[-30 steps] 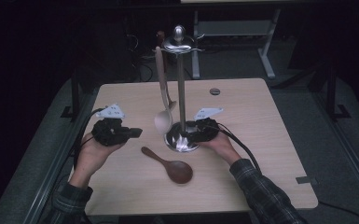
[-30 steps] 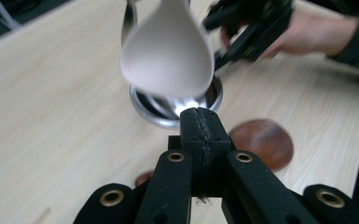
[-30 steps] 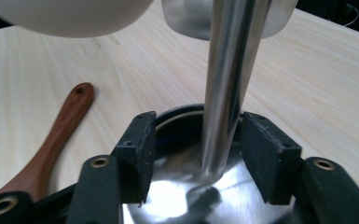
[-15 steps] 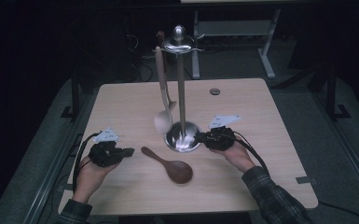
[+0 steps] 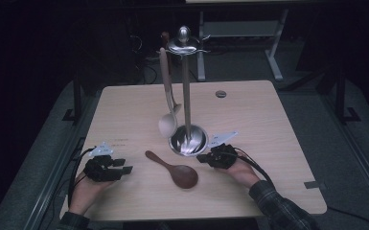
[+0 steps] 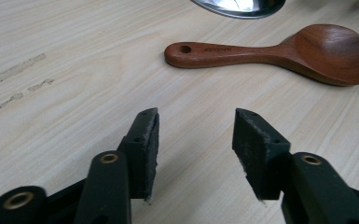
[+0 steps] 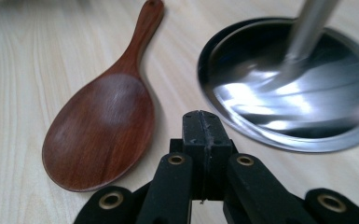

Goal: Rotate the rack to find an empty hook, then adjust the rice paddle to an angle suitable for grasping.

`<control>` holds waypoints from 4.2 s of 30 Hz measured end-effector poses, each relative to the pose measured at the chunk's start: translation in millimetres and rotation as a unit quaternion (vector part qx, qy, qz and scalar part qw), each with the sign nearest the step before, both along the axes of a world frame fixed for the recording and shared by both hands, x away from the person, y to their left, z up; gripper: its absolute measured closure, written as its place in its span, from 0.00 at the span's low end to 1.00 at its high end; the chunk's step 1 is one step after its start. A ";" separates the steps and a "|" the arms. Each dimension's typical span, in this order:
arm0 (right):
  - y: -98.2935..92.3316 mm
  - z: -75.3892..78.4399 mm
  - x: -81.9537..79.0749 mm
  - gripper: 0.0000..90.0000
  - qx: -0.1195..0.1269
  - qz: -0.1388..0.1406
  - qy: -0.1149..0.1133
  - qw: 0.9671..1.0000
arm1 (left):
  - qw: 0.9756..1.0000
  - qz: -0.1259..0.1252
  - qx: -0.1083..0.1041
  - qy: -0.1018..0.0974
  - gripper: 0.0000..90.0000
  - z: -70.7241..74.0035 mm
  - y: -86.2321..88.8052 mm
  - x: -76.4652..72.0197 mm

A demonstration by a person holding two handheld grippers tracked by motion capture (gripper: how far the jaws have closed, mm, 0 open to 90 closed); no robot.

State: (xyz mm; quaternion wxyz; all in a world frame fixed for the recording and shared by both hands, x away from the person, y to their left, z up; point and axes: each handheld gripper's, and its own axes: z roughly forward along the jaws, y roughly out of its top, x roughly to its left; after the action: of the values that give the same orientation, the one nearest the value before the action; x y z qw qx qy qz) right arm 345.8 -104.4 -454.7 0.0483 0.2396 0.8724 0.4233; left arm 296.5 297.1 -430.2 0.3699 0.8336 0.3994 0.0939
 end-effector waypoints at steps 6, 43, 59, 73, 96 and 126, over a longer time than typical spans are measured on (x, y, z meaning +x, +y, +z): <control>14.1 -8.7 -2.0 1.00 -0.015 0.021 0.013 1.000 | 1.000 -0.003 0.007 -0.001 0.51 -4.5 -2.5 1.2; 66.3 -10.3 -32.4 0.94 0.001 0.127 0.015 0.992 | 0.998 -0.051 -0.034 0.017 1.00 7.7 -31.7 -5.4; -15.7 2.3 -28.7 0.56 0.006 -0.005 0.003 1.000 | 0.987 -0.157 -0.009 0.043 1.00 -11.8 -122.9 -8.4; -42.9 1.1 -31.0 0.54 -0.007 -0.037 0.004 0.999 | 0.982 -0.166 0.014 0.087 1.00 -21.7 -121.4 -19.5; -46.4 2.2 -29.1 0.54 -0.007 -0.043 0.002 0.999 | 0.993 -0.068 0.058 0.081 1.00 -15.0 -38.0 -30.0; -76.8 2.8 -28.0 0.51 -0.014 -0.083 0.009 0.996 | 0.973 -0.053 0.165 0.151 0.81 9.4 -58.0 51.2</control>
State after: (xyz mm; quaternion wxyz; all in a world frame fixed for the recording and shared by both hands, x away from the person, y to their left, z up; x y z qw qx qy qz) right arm 317.8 -181.3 -451.9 0.0786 0.3147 0.8556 0.4033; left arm 347.7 239.1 -420.8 0.1671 0.9077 0.3847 0.0123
